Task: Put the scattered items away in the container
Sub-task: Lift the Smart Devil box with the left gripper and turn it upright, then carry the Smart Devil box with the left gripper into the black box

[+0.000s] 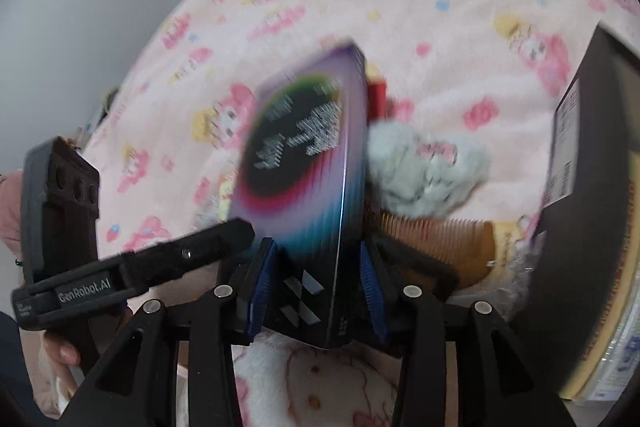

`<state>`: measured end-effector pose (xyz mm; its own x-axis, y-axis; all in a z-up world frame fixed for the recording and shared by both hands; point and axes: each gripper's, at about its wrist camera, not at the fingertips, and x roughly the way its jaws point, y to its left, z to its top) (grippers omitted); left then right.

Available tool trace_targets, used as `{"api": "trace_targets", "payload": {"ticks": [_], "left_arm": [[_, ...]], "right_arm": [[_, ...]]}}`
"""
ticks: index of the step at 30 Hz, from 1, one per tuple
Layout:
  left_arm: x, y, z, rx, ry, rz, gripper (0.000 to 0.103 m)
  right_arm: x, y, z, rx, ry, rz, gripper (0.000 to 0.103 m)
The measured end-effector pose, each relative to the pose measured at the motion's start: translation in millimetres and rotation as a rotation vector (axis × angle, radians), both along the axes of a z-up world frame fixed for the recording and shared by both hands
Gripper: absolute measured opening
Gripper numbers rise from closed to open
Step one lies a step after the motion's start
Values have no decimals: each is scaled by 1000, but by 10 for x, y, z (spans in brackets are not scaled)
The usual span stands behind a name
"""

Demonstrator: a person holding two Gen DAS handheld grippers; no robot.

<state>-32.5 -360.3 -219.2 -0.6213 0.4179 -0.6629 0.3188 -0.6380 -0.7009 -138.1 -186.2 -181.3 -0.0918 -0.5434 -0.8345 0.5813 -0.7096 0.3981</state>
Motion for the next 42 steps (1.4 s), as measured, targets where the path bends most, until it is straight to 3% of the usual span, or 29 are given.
{"api": "trace_targets", "payload": {"ticks": [4, 10, 16, 21, 26, 33, 37, 39, 42], "left_arm": [[61, 160, 313, 22, 73, -16, 52], [-152, 623, 800, -13, 155, -107, 52], [-666, 1406, 935, -2, 175, -239, 52], [-1053, 2133, 731, -45, 103, -291, 50], [-1306, 2570, 429, -84, 17, -330, 48], [-1317, 2781, 201, -193, -113, -341, 47], [-1287, 2851, 132, -272, -160, -359, 47], [-1267, 2879, 154, -330, -155, -358, 47], [-1220, 2840, 217, -326, -126, -352, 47]], "right_arm": [[127, 238, 486, -61, 94, 13, 37], [283, 730, 931, -137, 169, -23, 37], [229, 1505, 1208, -126, 231, -92, 37], [-29, 2207, 992, -123, 135, -164, 37], [-326, 2731, 576, -133, 25, -218, 37], [-513, 2882, 53, -155, -117, -228, 37], [-518, 2803, -166, -102, -191, -191, 37], [-514, 2822, -138, -72, -160, -206, 37], [-543, 2960, 61, -39, -42, -240, 37]]}}
